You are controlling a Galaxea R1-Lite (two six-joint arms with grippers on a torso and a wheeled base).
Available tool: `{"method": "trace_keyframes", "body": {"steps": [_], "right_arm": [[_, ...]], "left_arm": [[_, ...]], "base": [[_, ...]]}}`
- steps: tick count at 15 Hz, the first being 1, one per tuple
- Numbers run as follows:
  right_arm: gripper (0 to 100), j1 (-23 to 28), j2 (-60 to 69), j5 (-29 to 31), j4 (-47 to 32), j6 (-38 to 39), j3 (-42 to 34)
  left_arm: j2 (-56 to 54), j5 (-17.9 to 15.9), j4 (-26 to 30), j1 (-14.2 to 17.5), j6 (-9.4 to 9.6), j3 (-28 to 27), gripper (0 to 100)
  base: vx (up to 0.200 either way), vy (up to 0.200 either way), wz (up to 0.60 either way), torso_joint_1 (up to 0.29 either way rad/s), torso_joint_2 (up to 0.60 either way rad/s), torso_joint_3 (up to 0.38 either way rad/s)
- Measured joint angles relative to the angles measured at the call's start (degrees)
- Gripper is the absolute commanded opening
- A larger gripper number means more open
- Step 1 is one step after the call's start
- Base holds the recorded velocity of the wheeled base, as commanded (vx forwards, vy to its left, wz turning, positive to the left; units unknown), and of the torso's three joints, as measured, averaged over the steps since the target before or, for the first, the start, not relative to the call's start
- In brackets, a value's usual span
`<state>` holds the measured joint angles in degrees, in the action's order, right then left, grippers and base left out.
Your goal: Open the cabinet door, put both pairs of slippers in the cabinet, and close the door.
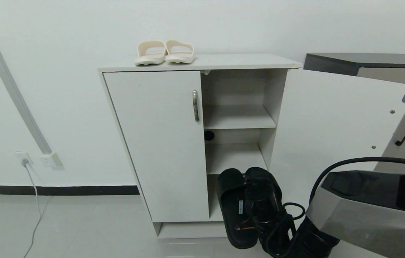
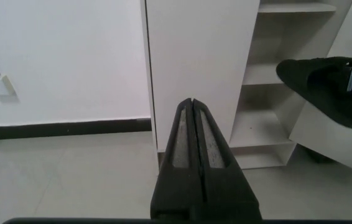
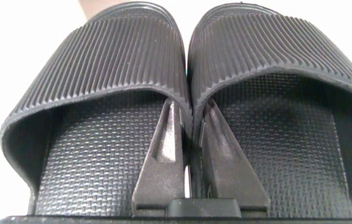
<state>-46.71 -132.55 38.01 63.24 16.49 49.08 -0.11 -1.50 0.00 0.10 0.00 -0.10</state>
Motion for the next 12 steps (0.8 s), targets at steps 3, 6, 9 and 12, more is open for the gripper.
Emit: {"method": "trace_keyframes", "body": {"steps": [3,6,9,12], "right_arm": [[0,-0.28,-0.89,0.09,0.09,0.0,0.41],[0,-0.77,-1.33,0.28,0.15,0.04,0.54],[0,-0.67,-1.85,0.37,0.2,0.12,0.67],[0,-0.63,-2.16,0.39,0.2,0.17,0.73]], "left_arm": [[0.0,0.02,0.0,0.0,0.0,0.0,0],[0.0,0.02,0.0,-0.02,0.0,0.0,0],[0.01,0.02,0.0,-0.02,0.0,0.0,0],[0.01,0.0,0.0,-0.05,0.0,0.0,0]], "base": [[0.0,0.0,0.0,0.0,0.0,0.0],[0.0,0.0,0.0,0.0,0.0,0.0],[0.0,0.0,0.0,0.002,0.0,-0.078],[0.0,0.0,0.0,0.002,0.0,-0.17]]}}
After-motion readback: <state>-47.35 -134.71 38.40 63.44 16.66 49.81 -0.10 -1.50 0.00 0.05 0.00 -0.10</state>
